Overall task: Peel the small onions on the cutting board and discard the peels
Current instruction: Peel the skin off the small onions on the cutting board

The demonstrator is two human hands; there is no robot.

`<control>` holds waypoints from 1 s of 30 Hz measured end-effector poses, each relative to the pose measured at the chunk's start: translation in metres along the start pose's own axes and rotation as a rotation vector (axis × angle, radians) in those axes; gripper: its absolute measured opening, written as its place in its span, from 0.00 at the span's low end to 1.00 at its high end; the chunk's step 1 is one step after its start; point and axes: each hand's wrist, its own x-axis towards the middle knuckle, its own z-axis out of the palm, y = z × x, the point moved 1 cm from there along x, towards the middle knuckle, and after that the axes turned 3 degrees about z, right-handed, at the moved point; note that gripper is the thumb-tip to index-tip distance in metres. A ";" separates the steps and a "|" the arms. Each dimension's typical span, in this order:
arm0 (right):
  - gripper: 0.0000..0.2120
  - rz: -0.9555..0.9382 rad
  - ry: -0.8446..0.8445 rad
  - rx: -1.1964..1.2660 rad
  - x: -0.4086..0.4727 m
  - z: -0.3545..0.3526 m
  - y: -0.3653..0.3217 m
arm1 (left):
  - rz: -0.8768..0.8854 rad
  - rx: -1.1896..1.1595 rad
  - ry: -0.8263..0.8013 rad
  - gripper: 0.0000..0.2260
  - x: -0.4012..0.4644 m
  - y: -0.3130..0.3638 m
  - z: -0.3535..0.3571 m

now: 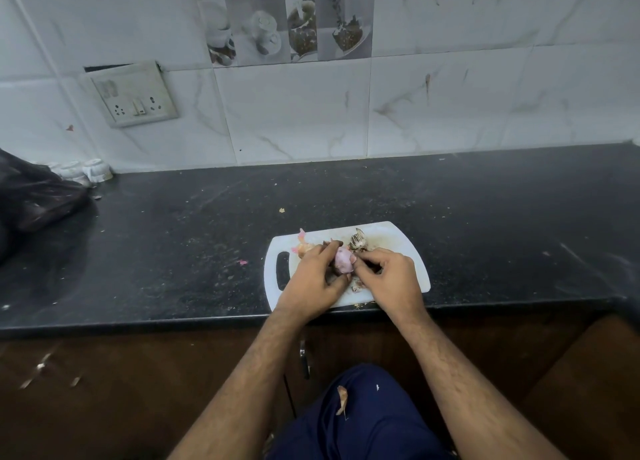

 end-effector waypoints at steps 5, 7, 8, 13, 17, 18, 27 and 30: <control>0.08 0.008 0.037 0.002 0.000 0.002 0.001 | -0.006 0.002 -0.010 0.30 0.000 0.000 0.000; 0.07 0.009 0.028 0.003 0.000 0.002 0.000 | -0.021 -0.012 0.000 0.30 0.000 -0.002 0.000; 0.06 0.011 0.021 0.003 0.001 0.002 0.000 | -0.032 -0.026 0.004 0.31 0.001 -0.003 -0.001; 0.07 0.054 -0.051 0.010 0.004 0.000 0.002 | -0.046 -0.091 0.012 0.28 0.003 -0.007 -0.002; 0.08 0.076 -0.112 0.071 0.007 -0.005 0.005 | -0.034 -0.074 -0.005 0.30 0.005 -0.009 0.000; 0.08 0.085 -0.130 0.096 0.008 -0.006 0.006 | -0.027 -0.066 -0.012 0.30 0.005 -0.011 0.002; 0.08 0.055 -0.153 0.046 0.006 -0.005 0.009 | 0.011 -0.019 -0.074 0.31 0.005 -0.010 0.001; 0.08 0.016 -0.081 -0.026 0.002 -0.001 0.006 | 0.015 -0.006 -0.075 0.30 0.005 -0.010 0.000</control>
